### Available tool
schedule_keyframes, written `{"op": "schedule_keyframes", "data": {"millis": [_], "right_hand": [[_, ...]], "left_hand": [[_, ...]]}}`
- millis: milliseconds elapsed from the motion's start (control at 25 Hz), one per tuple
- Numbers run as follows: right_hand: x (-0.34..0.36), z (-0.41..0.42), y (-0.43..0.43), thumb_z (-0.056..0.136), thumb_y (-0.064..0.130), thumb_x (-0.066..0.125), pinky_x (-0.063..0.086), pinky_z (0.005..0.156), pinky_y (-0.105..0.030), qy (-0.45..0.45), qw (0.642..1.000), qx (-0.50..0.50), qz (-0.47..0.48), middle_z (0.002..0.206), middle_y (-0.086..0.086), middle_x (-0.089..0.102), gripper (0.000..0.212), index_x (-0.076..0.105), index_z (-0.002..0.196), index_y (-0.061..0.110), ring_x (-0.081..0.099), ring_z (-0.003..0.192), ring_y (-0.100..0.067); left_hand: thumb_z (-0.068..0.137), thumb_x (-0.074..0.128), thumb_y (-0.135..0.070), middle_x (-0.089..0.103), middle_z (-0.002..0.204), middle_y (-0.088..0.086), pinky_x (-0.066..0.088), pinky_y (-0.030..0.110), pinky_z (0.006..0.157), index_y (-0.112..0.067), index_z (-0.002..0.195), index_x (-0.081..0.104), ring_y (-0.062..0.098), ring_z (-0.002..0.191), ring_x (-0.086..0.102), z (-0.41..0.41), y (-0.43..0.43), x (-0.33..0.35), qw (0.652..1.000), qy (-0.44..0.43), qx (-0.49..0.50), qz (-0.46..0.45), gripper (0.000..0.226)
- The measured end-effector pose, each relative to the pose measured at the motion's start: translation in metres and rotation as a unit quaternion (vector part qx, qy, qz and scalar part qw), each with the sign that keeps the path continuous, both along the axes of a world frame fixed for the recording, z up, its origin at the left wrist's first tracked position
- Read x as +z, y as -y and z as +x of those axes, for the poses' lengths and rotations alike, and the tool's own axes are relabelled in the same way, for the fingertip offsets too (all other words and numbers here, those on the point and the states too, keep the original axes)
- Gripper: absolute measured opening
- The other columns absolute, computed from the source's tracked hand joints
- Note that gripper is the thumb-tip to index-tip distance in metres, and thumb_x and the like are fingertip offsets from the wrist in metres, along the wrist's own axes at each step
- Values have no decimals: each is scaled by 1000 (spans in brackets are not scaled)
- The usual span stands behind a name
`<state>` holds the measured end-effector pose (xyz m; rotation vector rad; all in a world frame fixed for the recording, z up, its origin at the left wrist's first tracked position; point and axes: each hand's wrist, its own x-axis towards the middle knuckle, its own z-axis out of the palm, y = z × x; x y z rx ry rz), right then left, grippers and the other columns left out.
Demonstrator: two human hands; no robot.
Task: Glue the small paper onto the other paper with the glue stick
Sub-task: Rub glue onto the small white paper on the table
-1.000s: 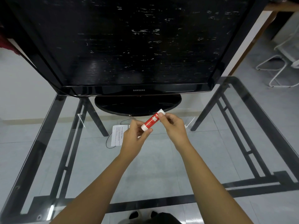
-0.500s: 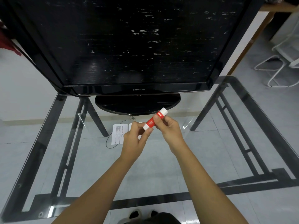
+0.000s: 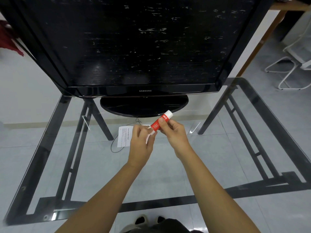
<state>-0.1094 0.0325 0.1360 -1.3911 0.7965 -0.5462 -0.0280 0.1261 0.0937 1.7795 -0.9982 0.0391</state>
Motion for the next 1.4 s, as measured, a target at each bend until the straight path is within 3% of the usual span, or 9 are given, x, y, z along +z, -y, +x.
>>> {"op": "schedule_keyframes", "data": {"millis": [120, 200, 320, 480, 680, 1000, 1120, 1240, 1400], "right_hand": [[2, -3, 4, 86, 40, 59, 49, 75, -15, 5, 1000, 0, -5, 87, 8, 69, 21, 67, 91, 21, 65, 88, -4], [4, -4, 4, 87, 38, 58, 47, 71, -11, -2, 1000, 6, -21, 87, 8, 69, 21, 66, 93, 20, 65, 86, 0], [4, -5, 3, 86, 39, 58, 47, 68, -9, 0, 1000, 2, -18, 89, 7, 70, 24, 67, 95, 18, 65, 85, 0], [3, -4, 0, 86, 39, 58, 46, 76, -15, -7, 1000, 5, -19, 94, 2, 70, 30, 67, 101, 14, 65, 92, -6], [2, -7, -1, 87, 36, 59, 46, 75, -15, -8, 1000, 5, -25, 94, 1, 70, 27, 67, 100, 13, 64, 92, -7], [-1, -6, -4, 86, 39, 59, 44, 67, -6, -16, 999, 6, -41, 90, 5, 71, 23, 68, 94, 20, 66, 87, -1], [-1, -6, -5, 86, 38, 59, 44, 66, -3, -12, 999, 18, -40, 89, 6, 71, 22, 68, 94, 20, 66, 86, 1], [0, -7, -3, 86, 38, 60, 45, 69, -6, -6, 999, 23, -39, 90, 5, 71, 19, 68, 93, 21, 66, 87, -1], [0, -8, -4, 85, 39, 60, 45, 72, -10, -12, 999, 16, -45, 90, 3, 72, 22, 69, 93, 21, 67, 87, -3]], "left_hand": [[86, 59, -40, 65, 87, -7, 51, 18, 72, -27, 98, 50, 8, 80, 64, -1, -4, 9, 954, -277, -110, -46, 20], [87, 54, -46, 68, 85, -5, 52, 23, 70, -27, 93, 54, 13, 78, 66, 0, -5, 9, 932, -337, -119, -53, 20], [87, 62, -30, 65, 92, -2, 52, 21, 75, -28, 88, 54, 14, 87, 64, -3, -4, 13, 937, -325, -116, -60, 9], [83, 68, -18, 61, 97, -7, 50, 18, 80, -36, 90, 52, 8, 94, 61, -4, -6, 12, 971, -224, -55, -59, 25], [91, 51, -35, 70, 92, 1, 53, 19, 71, -18, 102, 58, 16, 84, 69, 0, -11, 13, 902, -415, -109, -47, 22], [79, 71, -8, 70, 93, -2, 53, 21, 77, -19, 90, 63, 15, 91, 66, -2, -18, 18, 926, -358, -82, -87, 17], [77, 73, -18, 68, 97, -5, 52, 23, 84, -30, 94, 60, 13, 94, 65, -6, -21, 17, 948, -305, -55, -78, 25], [79, 64, -39, 70, 95, -8, 52, 23, 79, -25, 106, 57, 12, 90, 67, -5, -23, 18, 912, -392, -106, -62, 30], [85, 65, -20, 70, 85, -13, 52, 22, 76, -16, 94, 62, 14, 88, 67, -1, -21, 15, 923, -366, -102, -54, 10]]}}
